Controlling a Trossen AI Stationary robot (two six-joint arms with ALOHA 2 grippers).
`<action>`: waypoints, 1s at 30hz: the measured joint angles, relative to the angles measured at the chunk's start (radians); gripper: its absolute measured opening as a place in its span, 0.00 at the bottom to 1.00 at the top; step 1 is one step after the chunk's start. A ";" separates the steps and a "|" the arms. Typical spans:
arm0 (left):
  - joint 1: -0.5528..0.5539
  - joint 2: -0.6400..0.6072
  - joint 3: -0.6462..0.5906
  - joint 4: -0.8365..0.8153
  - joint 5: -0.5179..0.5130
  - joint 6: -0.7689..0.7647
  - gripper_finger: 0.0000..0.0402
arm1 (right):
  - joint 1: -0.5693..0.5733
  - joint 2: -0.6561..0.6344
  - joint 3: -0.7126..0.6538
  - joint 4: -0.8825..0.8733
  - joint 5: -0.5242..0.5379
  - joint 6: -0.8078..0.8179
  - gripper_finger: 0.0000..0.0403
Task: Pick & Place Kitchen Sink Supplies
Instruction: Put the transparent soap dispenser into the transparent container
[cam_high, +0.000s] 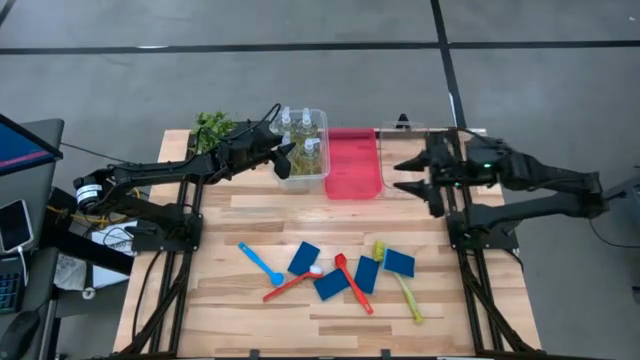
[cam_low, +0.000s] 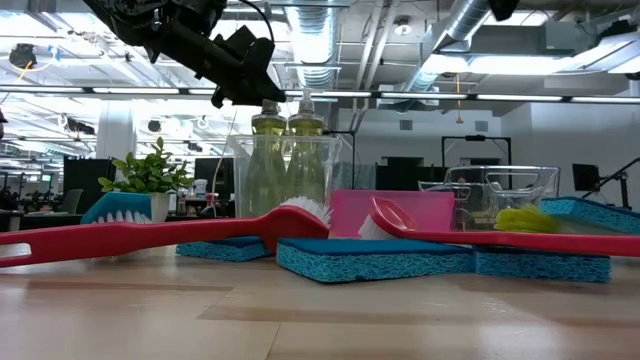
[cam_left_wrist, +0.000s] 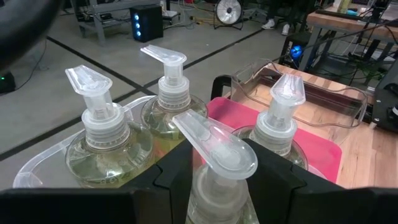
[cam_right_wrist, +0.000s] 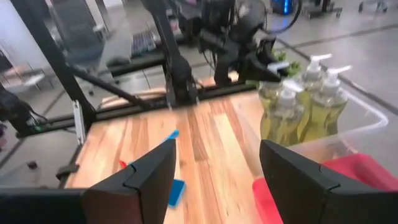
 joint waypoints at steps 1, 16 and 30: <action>0.000 0.000 0.000 0.000 0.000 0.000 0.34 | 0.000 0.013 0.000 0.000 0.000 0.000 0.56; 0.000 0.000 0.000 0.000 0.000 0.000 0.34 | 0.000 0.087 0.000 0.000 -0.004 0.002 0.56; 0.000 0.000 0.000 0.000 0.000 0.000 0.34 | 0.000 0.096 0.000 0.000 -0.003 0.002 0.56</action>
